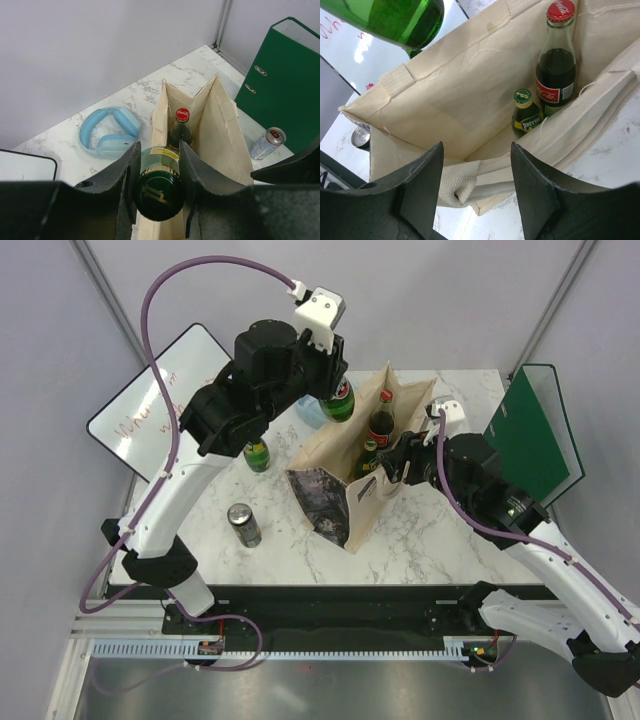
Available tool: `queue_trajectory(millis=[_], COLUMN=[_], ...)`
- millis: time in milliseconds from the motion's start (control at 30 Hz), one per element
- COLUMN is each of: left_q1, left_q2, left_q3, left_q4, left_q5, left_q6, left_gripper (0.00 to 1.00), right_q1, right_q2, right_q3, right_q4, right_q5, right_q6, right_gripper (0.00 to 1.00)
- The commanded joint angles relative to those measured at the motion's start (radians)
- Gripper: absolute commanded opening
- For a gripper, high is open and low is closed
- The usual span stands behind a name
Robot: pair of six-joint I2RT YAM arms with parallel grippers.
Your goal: Place the beverage into the canvas bag
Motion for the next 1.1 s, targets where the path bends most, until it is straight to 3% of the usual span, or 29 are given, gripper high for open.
queue_trajectory(millis=[0,300,933,1067], left_q1=[-0.009,-0.012,-0.021,-0.019], left_q2=[-0.02,-0.046,-0.026,-0.026], left_q3=[0.029,-0.175,-0.507,-0.547], left_q4=[0.199,0.351,0.632,0.659], left_q5=[-0.008,0.084,0.11,0.11], left_q6=[0.04,-0.029,-0.04,-0.046], left_gripper=[0.02,0.02,0.02,0.02], right_q1=[0.002,0.002,0.001,0.001], right_q2=[-0.016,0.03,0.125,0.129], right_q3=[0.031,0.089,0.029,0.017], right_q4=[-0.038,-0.167,-0.07,-0.062], right_q5=[0.134,0.342,0.307,0.292], right_q6=[0.013,0.128,0.203,0.212], right_gripper=[0.63,0.63,0.61,0.52])
